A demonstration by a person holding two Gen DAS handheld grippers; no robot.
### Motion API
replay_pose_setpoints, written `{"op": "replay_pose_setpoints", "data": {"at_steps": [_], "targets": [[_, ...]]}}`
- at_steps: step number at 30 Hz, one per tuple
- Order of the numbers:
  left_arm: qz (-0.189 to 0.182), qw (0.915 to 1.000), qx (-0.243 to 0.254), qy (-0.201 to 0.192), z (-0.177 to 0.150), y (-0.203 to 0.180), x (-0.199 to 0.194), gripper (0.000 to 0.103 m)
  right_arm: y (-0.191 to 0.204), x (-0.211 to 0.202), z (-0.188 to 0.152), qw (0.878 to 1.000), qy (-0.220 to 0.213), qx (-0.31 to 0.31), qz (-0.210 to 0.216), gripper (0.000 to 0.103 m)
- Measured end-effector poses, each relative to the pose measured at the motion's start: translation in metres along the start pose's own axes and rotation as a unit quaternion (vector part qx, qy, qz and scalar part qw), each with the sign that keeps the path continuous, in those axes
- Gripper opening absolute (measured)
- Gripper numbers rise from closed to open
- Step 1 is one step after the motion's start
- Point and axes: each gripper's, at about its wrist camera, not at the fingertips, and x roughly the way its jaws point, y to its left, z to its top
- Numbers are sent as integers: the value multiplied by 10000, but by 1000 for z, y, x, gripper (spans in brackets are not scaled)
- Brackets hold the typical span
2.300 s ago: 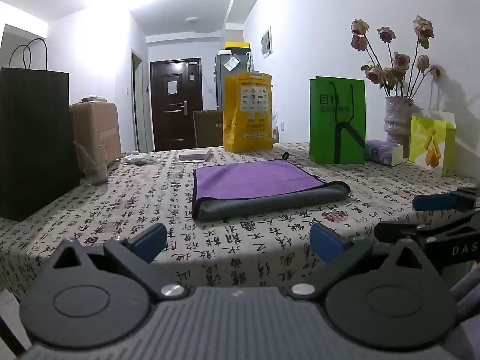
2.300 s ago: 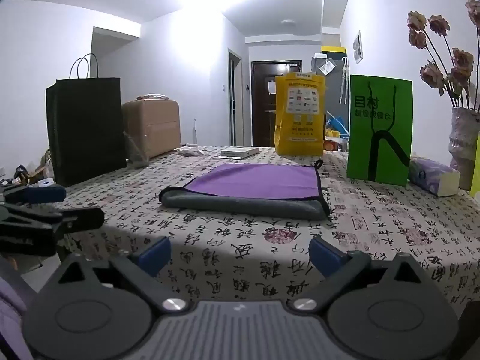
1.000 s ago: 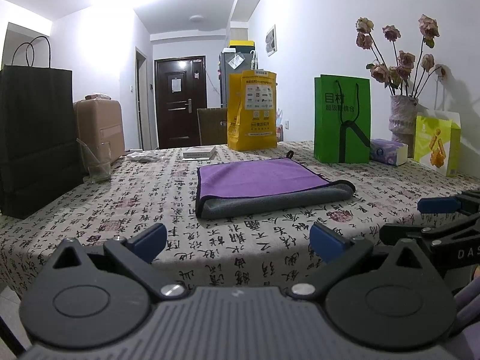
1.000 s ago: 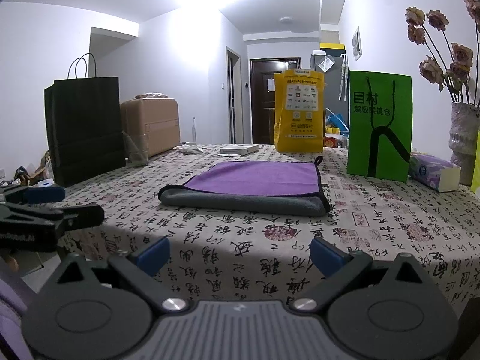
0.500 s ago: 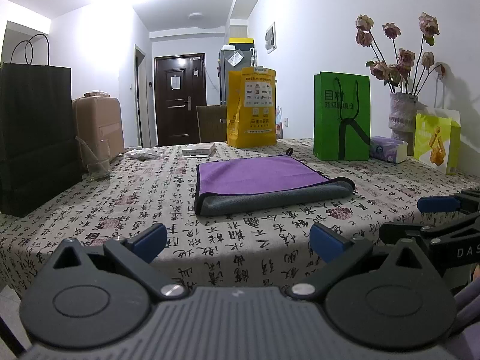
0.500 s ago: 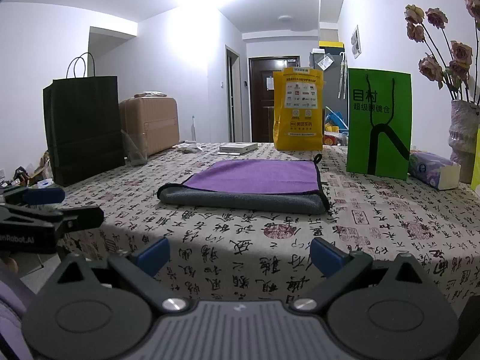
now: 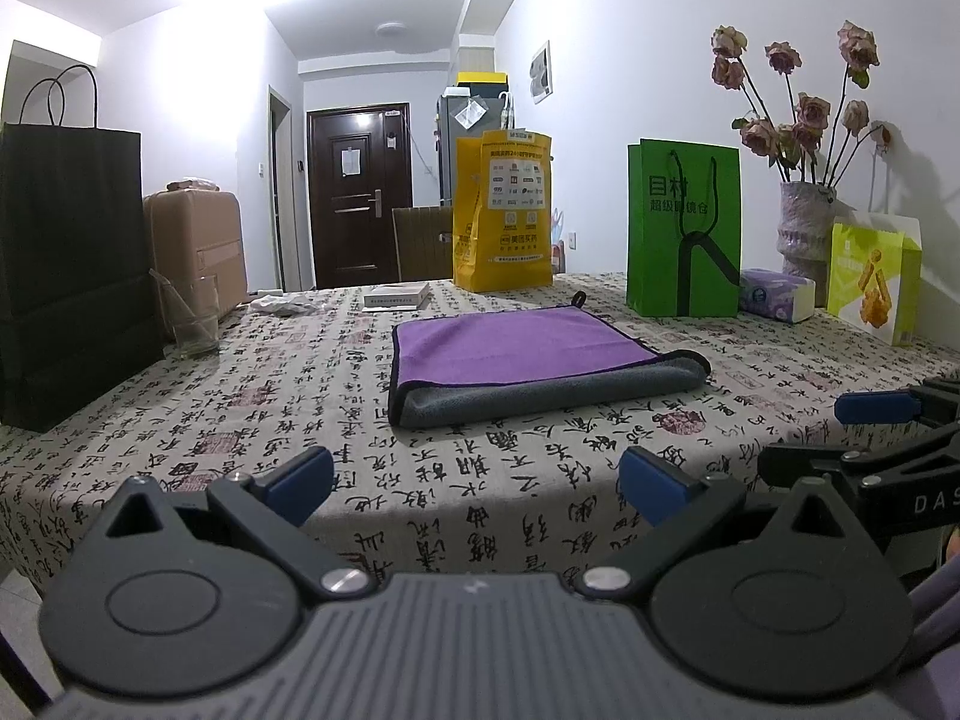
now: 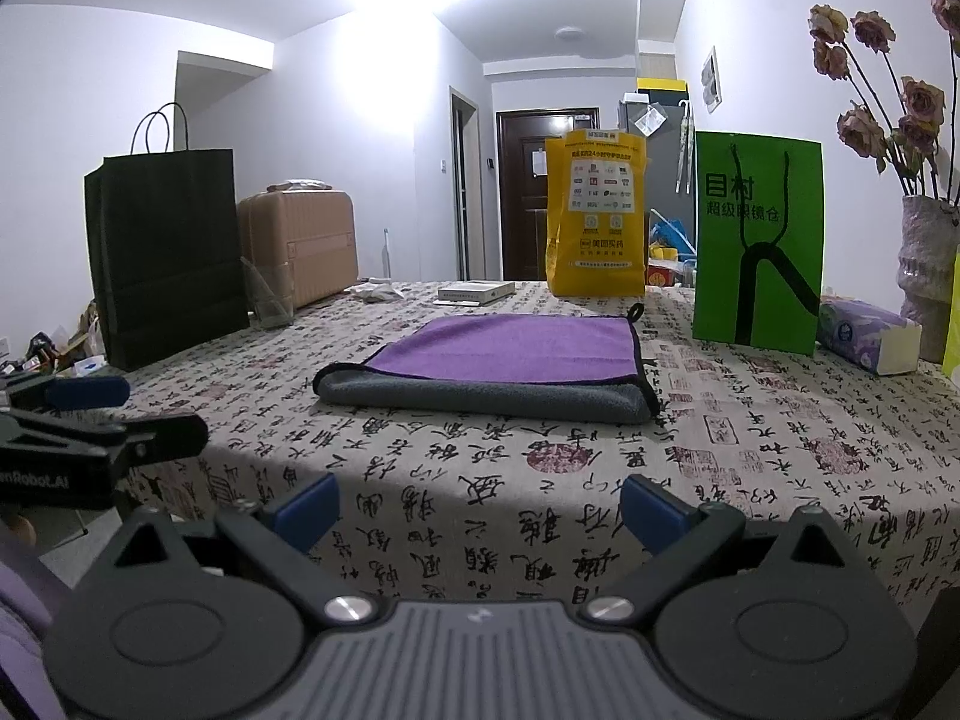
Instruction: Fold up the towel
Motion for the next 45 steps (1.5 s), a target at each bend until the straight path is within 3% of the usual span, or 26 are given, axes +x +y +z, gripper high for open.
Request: {"op": "replay_pose_setpoints", "data": {"at_steps": [37,45], "targets": [[28,10000,27,67,-1,3,5,103,0,6,2,9999,51,-44,-87,101],[251,9997,54,23,5,11,21,103,-6,17,6,9997,-91,-52,-225,101]]}}
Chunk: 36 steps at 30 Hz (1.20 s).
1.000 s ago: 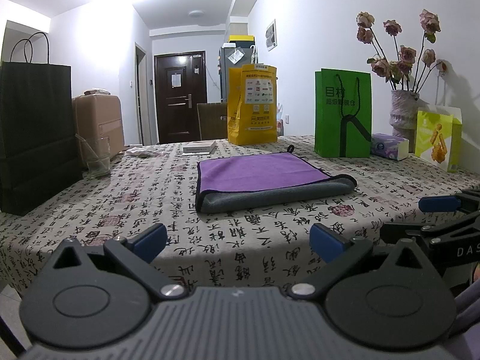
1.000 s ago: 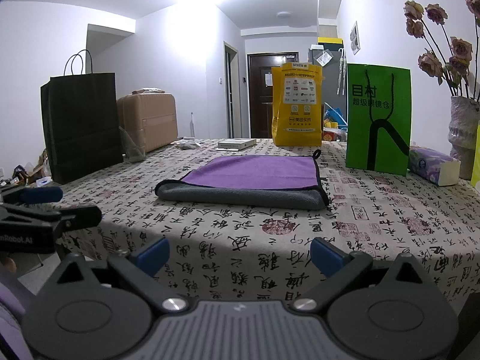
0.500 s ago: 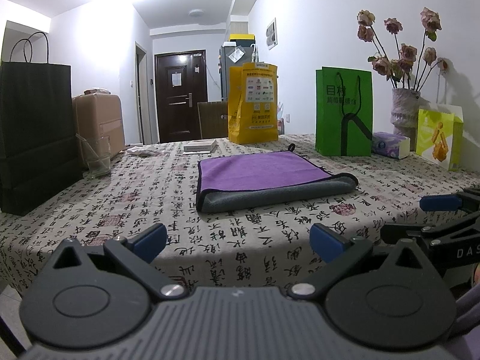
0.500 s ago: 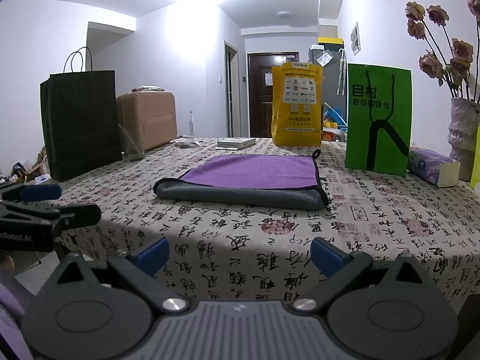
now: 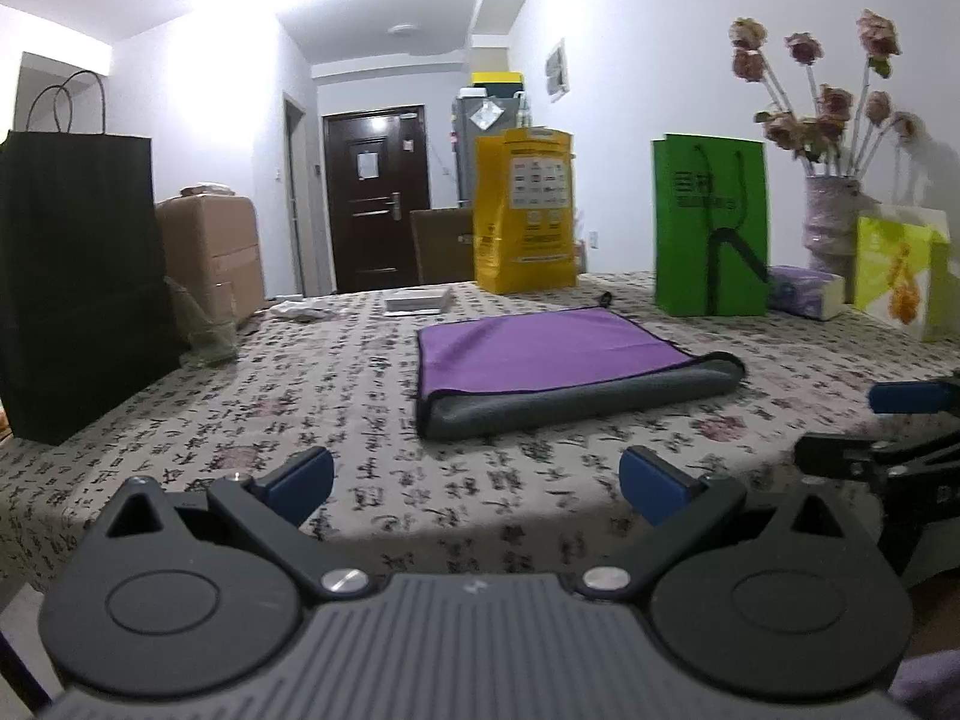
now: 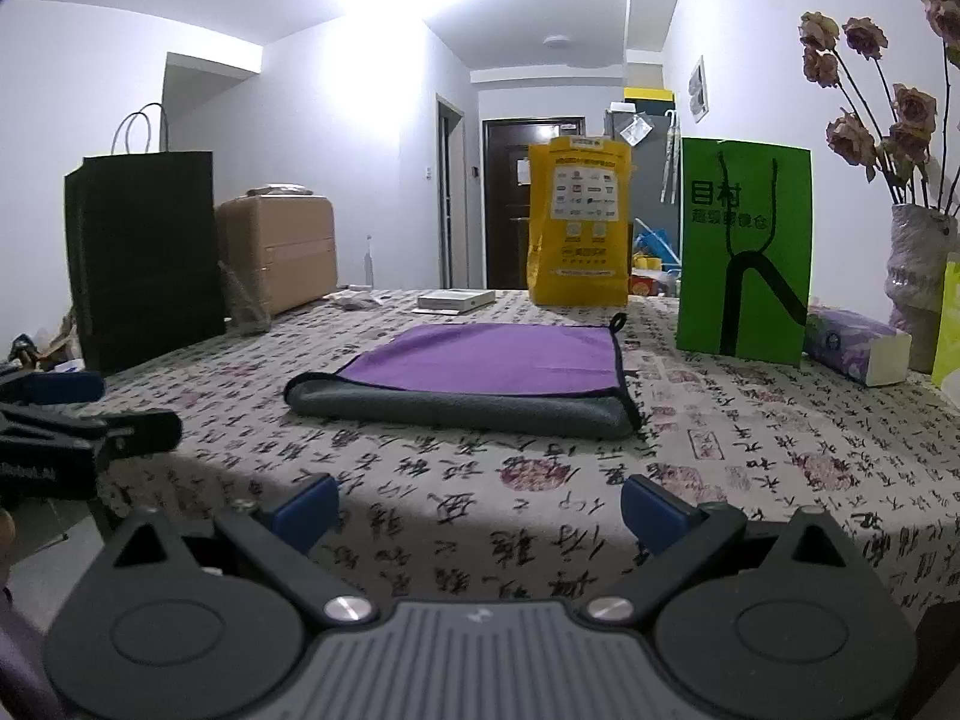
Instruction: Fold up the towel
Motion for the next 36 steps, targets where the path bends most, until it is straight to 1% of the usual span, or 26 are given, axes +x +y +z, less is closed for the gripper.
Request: {"op": "replay_pose_setpoints", "data": {"at_steps": [3,8,22,28,34,35,36], "targets": [[141,9999,-60,-8,3,4,12,103,-4,8,3,10000,-60,-22,-43,101],[248,9996,-156,-4,9,10,30,103,-13,27,7,9999,-43,90,-140,101],[355,9980,-226,479,11,21,94,103,-40,85,22,9992,148,112,-349,101],[362,9976,-201,555,20,26,125,103,-51,112,29,9988,236,147,-408,100],[332,9976,-204,563,30,27,156,103,-60,139,38,9986,252,112,-449,96],[332,9975,-217,590,31,26,160,102,-61,143,39,9986,250,102,-455,93],[342,9971,-265,624,33,27,165,97,-63,147,40,9986,247,92,-456,90]]}}
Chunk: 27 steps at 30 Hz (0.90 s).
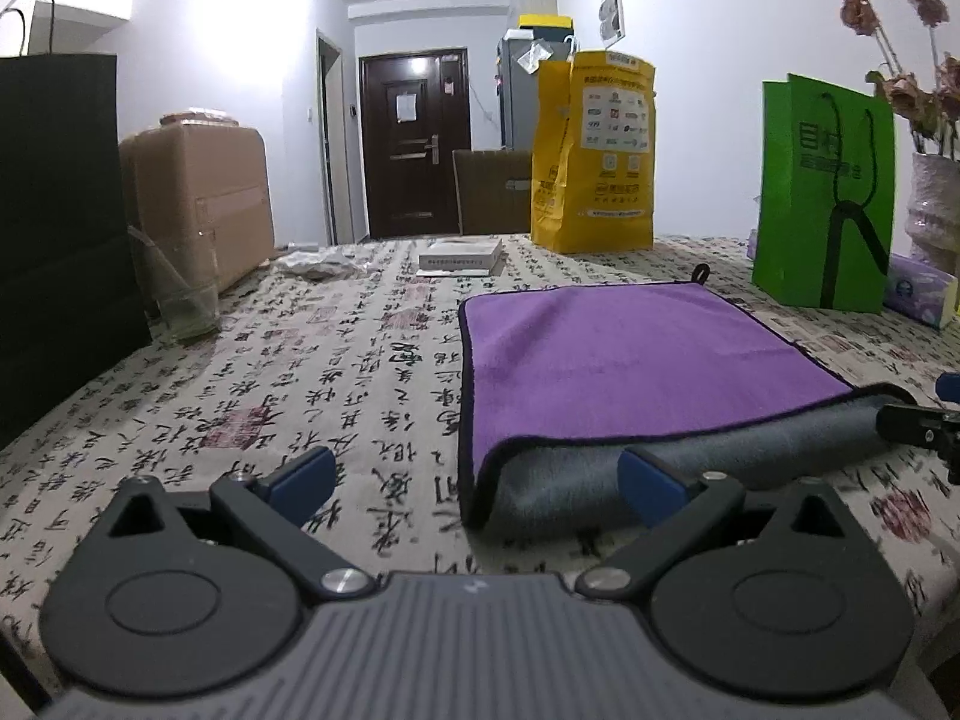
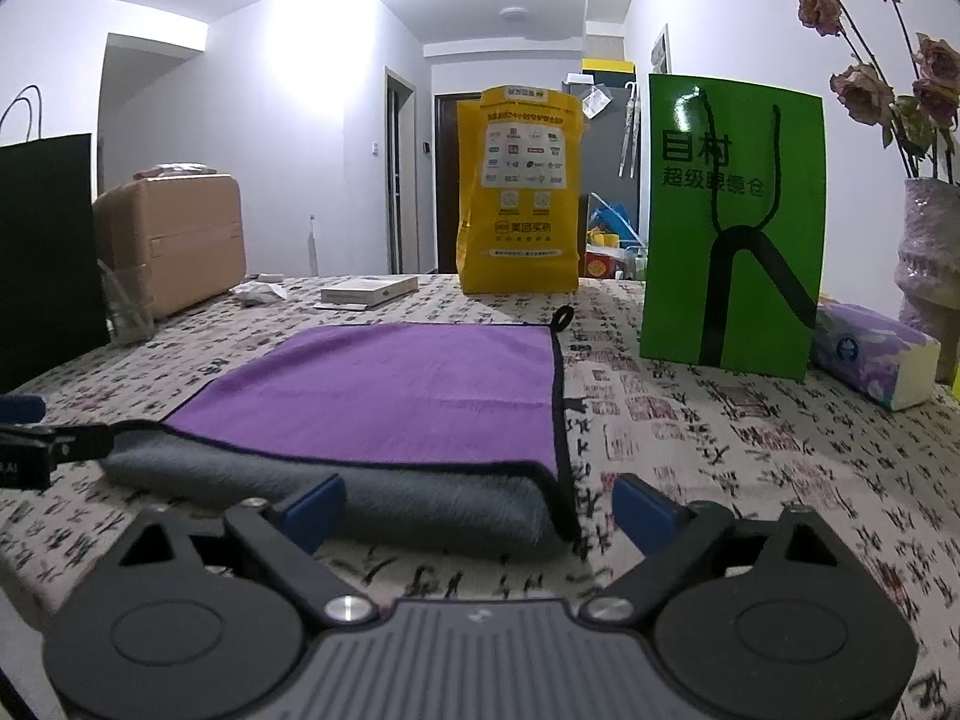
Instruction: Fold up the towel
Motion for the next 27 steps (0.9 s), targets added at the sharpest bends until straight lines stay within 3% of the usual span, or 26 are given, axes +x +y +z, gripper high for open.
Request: {"op": "replay_pose_setpoints", "data": {"at_steps": [1,3,8,9,10,12,13,15,16,27], "targets": [[-17,10000,-53,33,2,0,4,93,-1,4,1,10000,8,-10,12,88],[-156,9997,-69,152,6,1,13,75,-3,10,2,10000,72,-24,48,81],[-425,9987,3,296,5,-2,30,54,-8,25,2,9998,175,25,34,76],[-446,9984,9,343,4,-2,32,49,-8,25,1,9998,188,34,28,71],[-467,9980,15,418,4,-3,35,46,-9,27,1,9998,211,47,33,65],[-537,9972,10,527,2,-3,39,31,-11,29,1,9996,256,56,71,41],[-555,9971,-6,516,1,-3,39,28,-10,30,0,9996,266,30,52,37],[-540,9973,-8,498,2,-3,38,9,-9,30,0,9996,277,-72,28,10],[-559,9972,-9,498,2,-2,38,8,-9,31,0,9995,288,-116,6,5],[-548,9984,-129,93,35,3,43,6,-9,39,29,9986,130,-497,-145,4]]}}
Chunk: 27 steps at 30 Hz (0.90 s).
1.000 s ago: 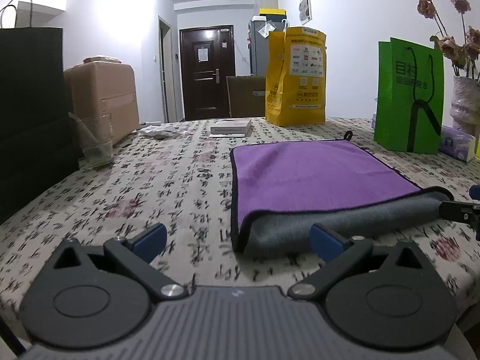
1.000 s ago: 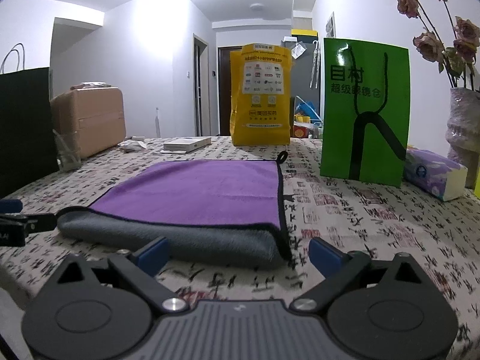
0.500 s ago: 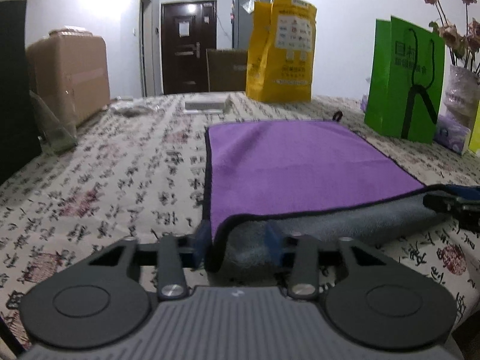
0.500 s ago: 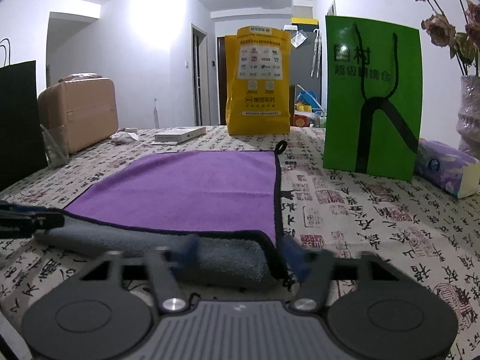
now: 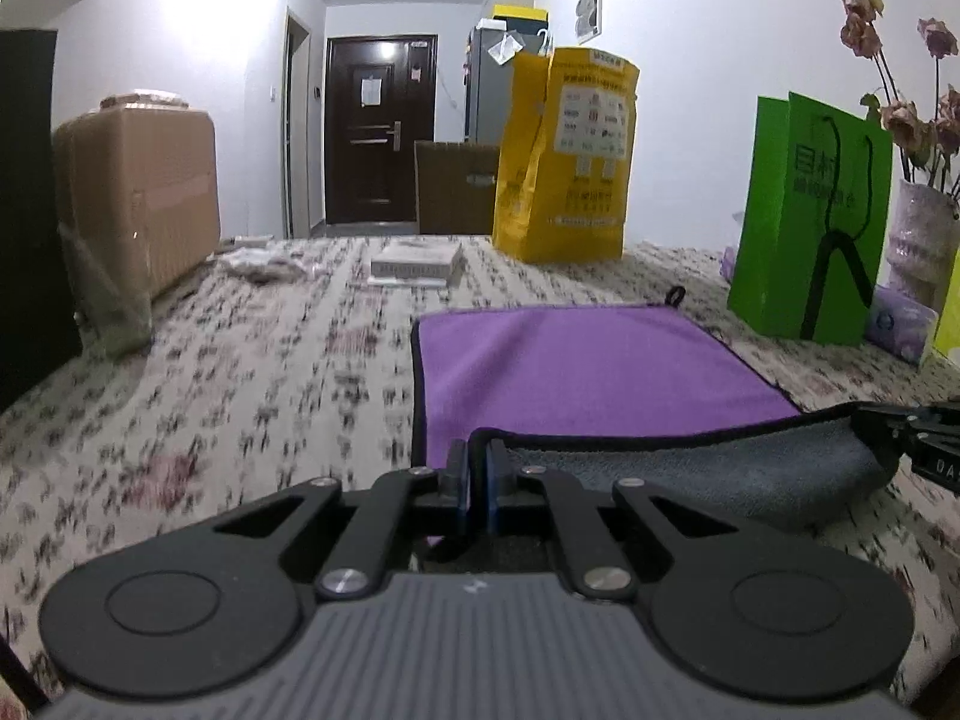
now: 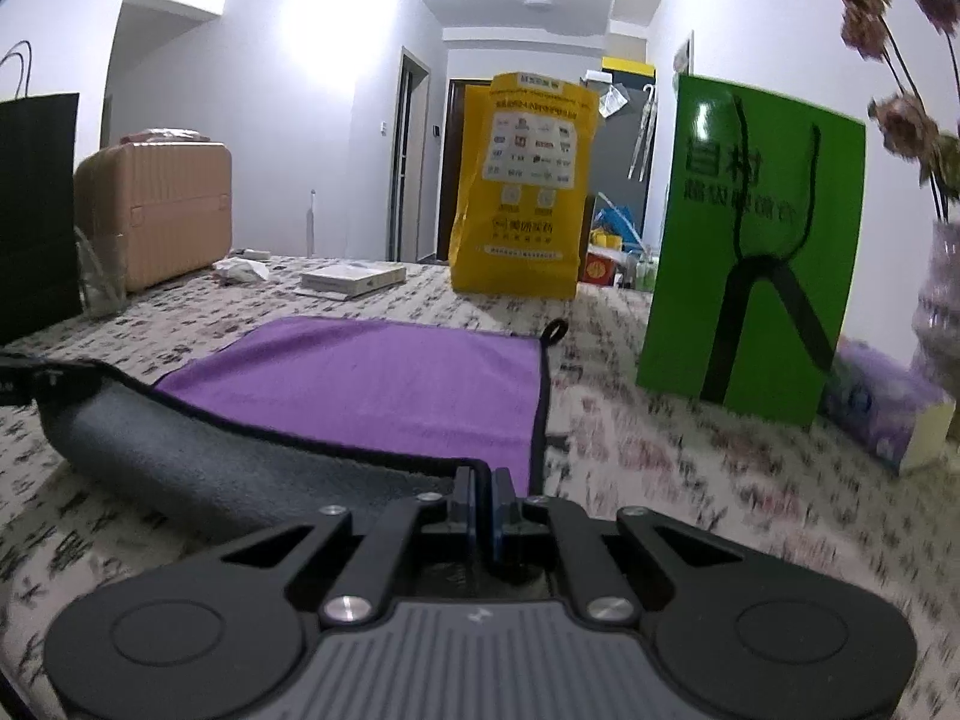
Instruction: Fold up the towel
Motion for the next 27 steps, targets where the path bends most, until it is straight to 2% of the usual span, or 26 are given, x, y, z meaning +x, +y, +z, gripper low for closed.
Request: {"op": "replay_pose_setpoints", "data": {"at_steps": [4,10,15,27], "targets": [[61,9997,120,-180,15,0,12,6,-4,14,23,9999,-82,-120,0,5],[139,9997,47,-187,35,7,36,6,-6,45,50,9997,-133,-201,44,5],[175,9998,95,-13,45,11,53,6,-6,68,60,9998,-44,-178,124,5],[114,9996,232,-91,83,15,90,6,-18,98,81,9995,15,-257,177,5]]}}
